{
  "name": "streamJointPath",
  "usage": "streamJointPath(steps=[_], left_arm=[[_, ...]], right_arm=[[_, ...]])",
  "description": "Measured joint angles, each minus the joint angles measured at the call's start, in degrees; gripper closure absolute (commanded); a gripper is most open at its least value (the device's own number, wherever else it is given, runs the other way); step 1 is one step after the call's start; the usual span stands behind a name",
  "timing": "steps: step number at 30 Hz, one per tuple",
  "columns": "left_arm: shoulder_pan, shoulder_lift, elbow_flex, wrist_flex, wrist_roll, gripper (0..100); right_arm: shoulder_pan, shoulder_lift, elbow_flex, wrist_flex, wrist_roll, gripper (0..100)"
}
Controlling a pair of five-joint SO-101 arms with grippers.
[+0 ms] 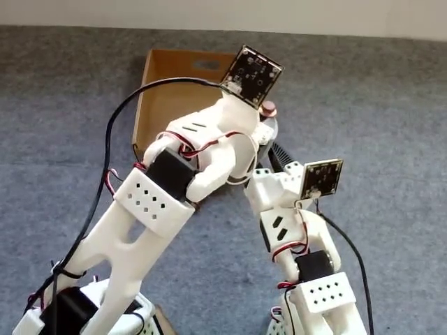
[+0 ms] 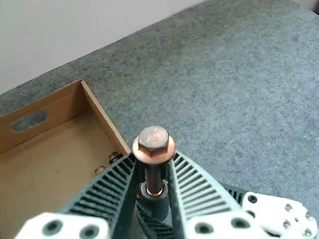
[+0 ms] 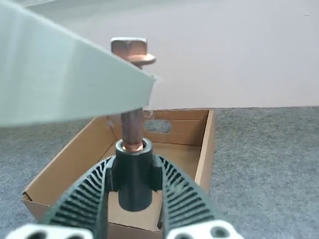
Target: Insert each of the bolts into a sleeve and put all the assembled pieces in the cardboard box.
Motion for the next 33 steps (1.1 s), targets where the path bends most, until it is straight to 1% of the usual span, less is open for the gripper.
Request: streamJointPath(steps=[11, 19, 24, 33], left_arm=[[0.0, 0.4, -2.5, 3.1, 0.3, 99], [0.0, 5.6, -4.6, 3.5, 0.4, 99], [0.0, 5.6, -4.6, 3.6, 0.4, 99], [0.0, 5.6, -4.7, 6.6, 0.4, 99]], right_arm=[[0.0, -0.4, -0.1, -0.1, 0.0, 99.1], [0.9, -0.3, 0.0, -0.1, 0.0, 99.1], [0.9, -0.3, 0.0, -0.1, 0.0, 99.1], [0.8, -0.3, 0.0, -0.1, -0.2, 99.1]])
